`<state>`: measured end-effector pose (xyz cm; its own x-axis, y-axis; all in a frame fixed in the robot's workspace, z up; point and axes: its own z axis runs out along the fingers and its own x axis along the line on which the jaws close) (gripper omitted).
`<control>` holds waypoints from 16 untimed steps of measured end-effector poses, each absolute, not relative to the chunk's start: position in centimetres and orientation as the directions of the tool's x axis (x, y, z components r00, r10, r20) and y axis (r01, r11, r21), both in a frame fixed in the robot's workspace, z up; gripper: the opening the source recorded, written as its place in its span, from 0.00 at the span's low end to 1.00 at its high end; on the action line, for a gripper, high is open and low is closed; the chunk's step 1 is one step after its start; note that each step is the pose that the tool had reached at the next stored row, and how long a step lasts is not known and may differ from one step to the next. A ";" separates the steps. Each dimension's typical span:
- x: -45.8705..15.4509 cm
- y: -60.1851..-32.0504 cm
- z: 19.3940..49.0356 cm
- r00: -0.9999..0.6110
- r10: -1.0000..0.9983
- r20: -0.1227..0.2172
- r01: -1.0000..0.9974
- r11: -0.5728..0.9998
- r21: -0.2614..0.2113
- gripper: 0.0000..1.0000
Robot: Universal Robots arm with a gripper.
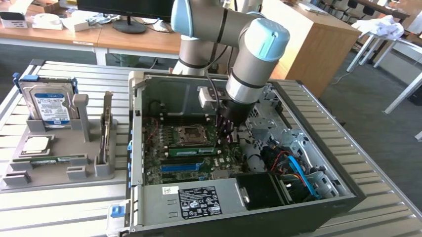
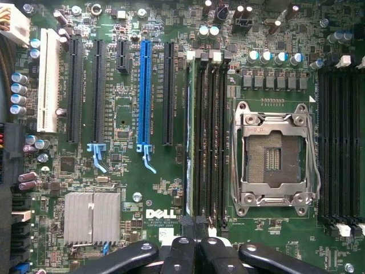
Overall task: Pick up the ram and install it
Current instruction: 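Press down the ram until it locks into place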
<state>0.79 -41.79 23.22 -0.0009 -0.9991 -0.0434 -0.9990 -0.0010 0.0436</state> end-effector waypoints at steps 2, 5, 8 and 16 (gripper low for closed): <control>0.8 -41.7 23.2 -0.001 -0.999 -0.044 -0.999 -0.001 0.043 0.10; 0.8 -41.6 23.2 -0.001 -0.999 -0.044 -0.999 -0.001 0.043 0.10; 0.8 -41.6 23.2 -0.001 -0.999 -0.044 -0.999 -0.001 0.044 0.10; 0.8 -41.6 23.0 -0.001 -0.999 -0.044 -0.999 -0.001 0.043 0.10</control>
